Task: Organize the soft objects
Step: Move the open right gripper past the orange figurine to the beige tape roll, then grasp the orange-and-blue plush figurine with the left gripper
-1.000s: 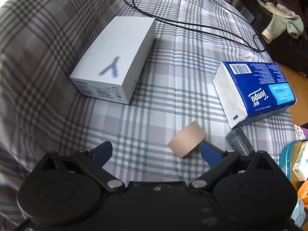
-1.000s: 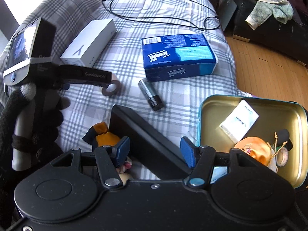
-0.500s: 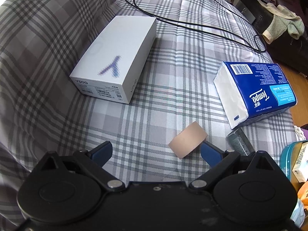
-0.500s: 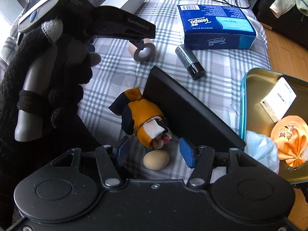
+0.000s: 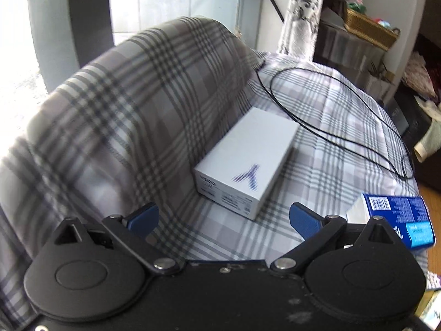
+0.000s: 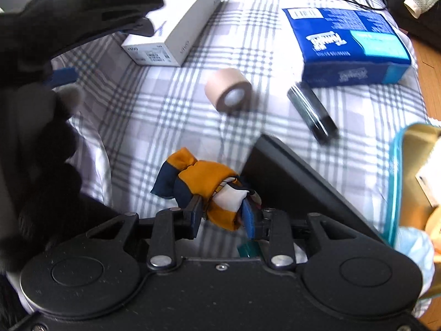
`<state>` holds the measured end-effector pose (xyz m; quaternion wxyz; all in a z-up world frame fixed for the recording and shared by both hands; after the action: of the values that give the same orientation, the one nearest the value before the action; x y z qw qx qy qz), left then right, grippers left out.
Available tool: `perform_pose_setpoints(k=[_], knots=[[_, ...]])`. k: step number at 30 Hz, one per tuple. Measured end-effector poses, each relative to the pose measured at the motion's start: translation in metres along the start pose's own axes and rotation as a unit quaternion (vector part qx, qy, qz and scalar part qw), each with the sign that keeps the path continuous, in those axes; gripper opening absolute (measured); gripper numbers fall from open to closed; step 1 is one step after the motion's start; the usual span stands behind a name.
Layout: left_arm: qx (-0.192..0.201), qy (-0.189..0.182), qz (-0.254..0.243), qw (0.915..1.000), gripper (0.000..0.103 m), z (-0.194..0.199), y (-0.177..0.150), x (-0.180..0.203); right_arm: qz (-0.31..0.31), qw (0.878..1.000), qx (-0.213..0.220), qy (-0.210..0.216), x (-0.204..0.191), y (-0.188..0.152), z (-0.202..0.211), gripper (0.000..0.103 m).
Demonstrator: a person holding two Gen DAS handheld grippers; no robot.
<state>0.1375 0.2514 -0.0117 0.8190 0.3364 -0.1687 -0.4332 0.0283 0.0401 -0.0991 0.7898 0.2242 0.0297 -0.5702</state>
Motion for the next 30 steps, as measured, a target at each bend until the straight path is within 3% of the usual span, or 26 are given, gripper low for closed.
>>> perform_pose_setpoints(k=[3, 9, 18, 23, 30], knots=[[0.002, 0.020, 0.023, 0.9995, 0.102, -0.001, 0.004, -0.011, 0.012, 1.000, 0.006, -0.003, -0.010, 0.013, -0.009, 0.034], [-0.024, 0.017, 0.047, 0.9985, 0.102, -0.013, 0.006, -0.021, 0.033, 0.998, 0.045, -0.029, -0.019, 0.043, -0.022, 0.034], [-0.085, -0.001, 0.005, 0.9963, 0.102, -0.033, -0.005, -0.008, -0.007, 0.993, 0.099, -0.067, 0.018, 0.069, 0.000, 0.035], [-0.096, -0.013, -0.032, 0.9948, 0.102, -0.034, -0.008, 0.004, -0.047, 0.990, 0.093, -0.096, 0.053, 0.066, 0.010, 0.036], [-0.104, -0.018, -0.047, 0.9933, 0.102, -0.037, -0.011, 0.008, -0.099, 0.988, 0.070, -0.090, 0.081, 0.057, 0.004, 0.036]])
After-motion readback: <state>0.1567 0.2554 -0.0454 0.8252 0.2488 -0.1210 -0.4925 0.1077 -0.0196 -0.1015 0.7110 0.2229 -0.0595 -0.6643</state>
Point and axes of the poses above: each gripper's, at about its wrist camera, not at the fingertips, and z roughly against the way its jaws point, x to its right, y to its top, the point moved 2 cm from there along -z, roughly the way its jaws point, and after that the axes turned 6 degrees about y, right-handed, at the moved point
